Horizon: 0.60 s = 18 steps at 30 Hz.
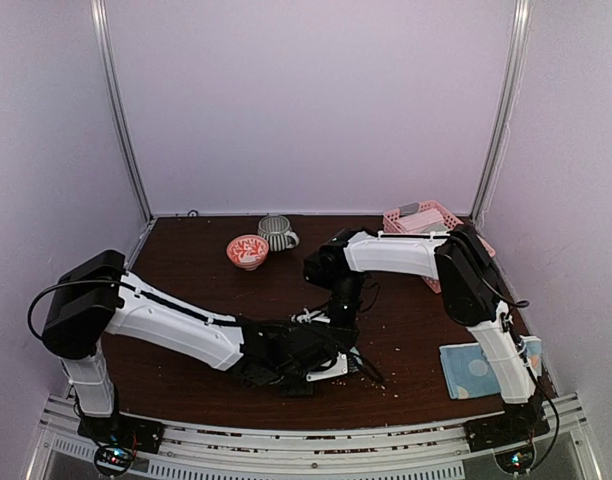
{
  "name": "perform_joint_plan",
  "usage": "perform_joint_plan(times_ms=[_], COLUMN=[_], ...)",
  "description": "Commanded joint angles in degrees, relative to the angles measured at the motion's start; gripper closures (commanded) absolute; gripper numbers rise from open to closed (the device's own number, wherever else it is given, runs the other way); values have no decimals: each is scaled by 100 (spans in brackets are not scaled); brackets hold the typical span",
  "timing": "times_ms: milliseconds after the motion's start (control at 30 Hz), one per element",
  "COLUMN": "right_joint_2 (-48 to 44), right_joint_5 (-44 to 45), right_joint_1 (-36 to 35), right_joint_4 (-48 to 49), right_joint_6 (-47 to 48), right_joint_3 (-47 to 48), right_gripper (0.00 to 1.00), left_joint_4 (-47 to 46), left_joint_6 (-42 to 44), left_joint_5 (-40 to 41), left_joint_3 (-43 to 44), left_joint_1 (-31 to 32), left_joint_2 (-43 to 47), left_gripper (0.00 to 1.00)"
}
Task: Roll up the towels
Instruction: Roll the towel at the center of the board.
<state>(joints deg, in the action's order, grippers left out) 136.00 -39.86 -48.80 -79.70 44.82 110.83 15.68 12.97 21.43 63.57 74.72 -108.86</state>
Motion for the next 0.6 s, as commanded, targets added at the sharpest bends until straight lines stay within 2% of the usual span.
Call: perform_joint_plan(times_ms=[0,33,100,200,333,567], right_joint_2=[74,-152,-606,-1146,-1990,-3754], right_joint_5=[784,839,956,908,888,781], right_joint_1=[54,131,301,674,1228,2271], right_joint_4=[247,323,566,636,888,1904], right_joint_6=[97,32,-194,-553,-1039,-2226], right_joint_3=[-282,-304,-320,-90,202,290], right_gripper=[65,55,48,48,47,49], left_joint_4=[-19,17,102,227,544,980], left_joint_6=[3,-33,-97,-273,-542,-995], left_joint_5=[-218,-345,-506,-766,-1713,-3522], left_joint_3=[50,64,68,87,336,833], left_joint_1=[-71,-66,-65,-71,-223,-915], left_joint_2=[-284,-305,-334,-367,-535,-1033], left_gripper=[73,75,78,79,79,78])
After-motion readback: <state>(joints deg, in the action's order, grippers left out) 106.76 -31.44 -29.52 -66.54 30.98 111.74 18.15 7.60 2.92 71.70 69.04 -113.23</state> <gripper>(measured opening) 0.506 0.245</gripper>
